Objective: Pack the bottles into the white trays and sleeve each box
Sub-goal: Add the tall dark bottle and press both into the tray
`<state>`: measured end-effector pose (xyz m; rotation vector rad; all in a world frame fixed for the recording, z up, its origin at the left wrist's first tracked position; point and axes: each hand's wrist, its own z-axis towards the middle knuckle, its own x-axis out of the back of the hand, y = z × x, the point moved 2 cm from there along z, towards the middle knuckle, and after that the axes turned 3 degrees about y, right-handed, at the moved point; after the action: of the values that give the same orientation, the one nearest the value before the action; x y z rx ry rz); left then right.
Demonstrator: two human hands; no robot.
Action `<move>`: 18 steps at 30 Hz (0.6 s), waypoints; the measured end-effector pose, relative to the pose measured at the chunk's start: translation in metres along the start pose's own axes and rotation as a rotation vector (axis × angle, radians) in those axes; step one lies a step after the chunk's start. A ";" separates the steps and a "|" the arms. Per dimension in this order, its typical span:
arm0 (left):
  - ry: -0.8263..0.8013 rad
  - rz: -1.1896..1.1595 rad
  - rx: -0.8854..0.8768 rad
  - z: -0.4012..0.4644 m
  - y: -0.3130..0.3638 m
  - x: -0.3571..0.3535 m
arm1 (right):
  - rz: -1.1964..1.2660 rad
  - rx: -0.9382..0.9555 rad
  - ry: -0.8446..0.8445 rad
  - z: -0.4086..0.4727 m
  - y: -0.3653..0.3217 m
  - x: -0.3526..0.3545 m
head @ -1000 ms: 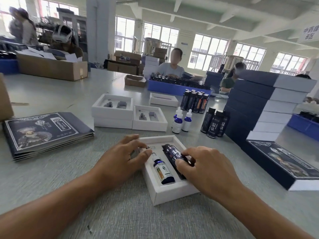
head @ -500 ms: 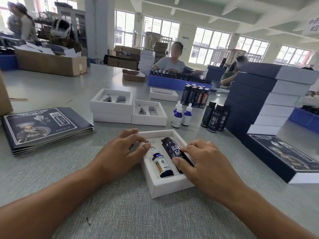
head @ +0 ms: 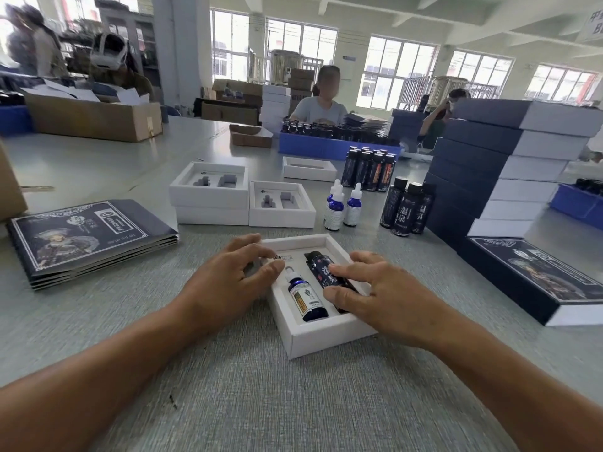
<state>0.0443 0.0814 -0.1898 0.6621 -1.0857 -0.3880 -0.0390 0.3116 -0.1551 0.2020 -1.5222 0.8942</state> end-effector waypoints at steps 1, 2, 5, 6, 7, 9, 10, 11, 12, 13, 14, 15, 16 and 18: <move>-0.003 0.002 0.003 0.000 0.001 0.000 | 0.003 -0.004 -0.009 -0.001 0.001 0.000; -0.005 0.005 0.007 -0.001 0.001 0.000 | 0.005 -0.006 -0.013 -0.001 0.001 0.000; -0.007 0.030 0.019 -0.002 0.004 0.000 | 0.028 -0.008 0.001 -0.003 0.002 -0.003; -0.002 0.042 0.023 -0.002 0.004 0.000 | 0.035 -0.008 0.013 -0.004 0.002 -0.004; 0.002 0.049 0.031 -0.003 0.004 0.001 | 0.039 -0.009 0.025 -0.004 0.002 -0.004; 0.021 0.043 0.041 -0.004 0.004 0.000 | 0.029 -0.008 0.041 -0.003 0.002 -0.005; 0.034 0.038 0.038 -0.005 0.003 0.000 | 0.028 -0.008 0.047 -0.003 0.003 -0.005; 0.047 0.035 0.034 -0.005 0.003 0.000 | 0.033 -0.009 0.055 -0.003 0.005 -0.003; 0.058 0.036 0.028 -0.005 0.003 0.001 | 0.038 -0.011 0.066 -0.003 0.009 0.000; 0.064 0.044 0.023 -0.005 0.003 0.001 | 0.039 -0.014 0.080 -0.004 0.014 0.004; 0.064 0.060 0.018 -0.005 0.004 0.002 | 0.031 -0.026 0.098 -0.005 0.021 0.009; 0.060 0.080 0.015 -0.005 0.004 0.002 | 0.016 -0.048 0.123 -0.007 0.029 0.014; 0.055 0.097 0.015 -0.005 0.005 0.003 | -0.003 -0.076 0.153 -0.009 0.037 0.019; 0.044 0.114 0.013 -0.006 0.007 0.003 | -0.025 -0.127 0.197 -0.011 0.049 0.027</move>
<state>0.0506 0.0859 -0.1847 0.6142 -1.0797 -0.2671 -0.0655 0.3618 -0.1515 0.0390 -1.3841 0.7715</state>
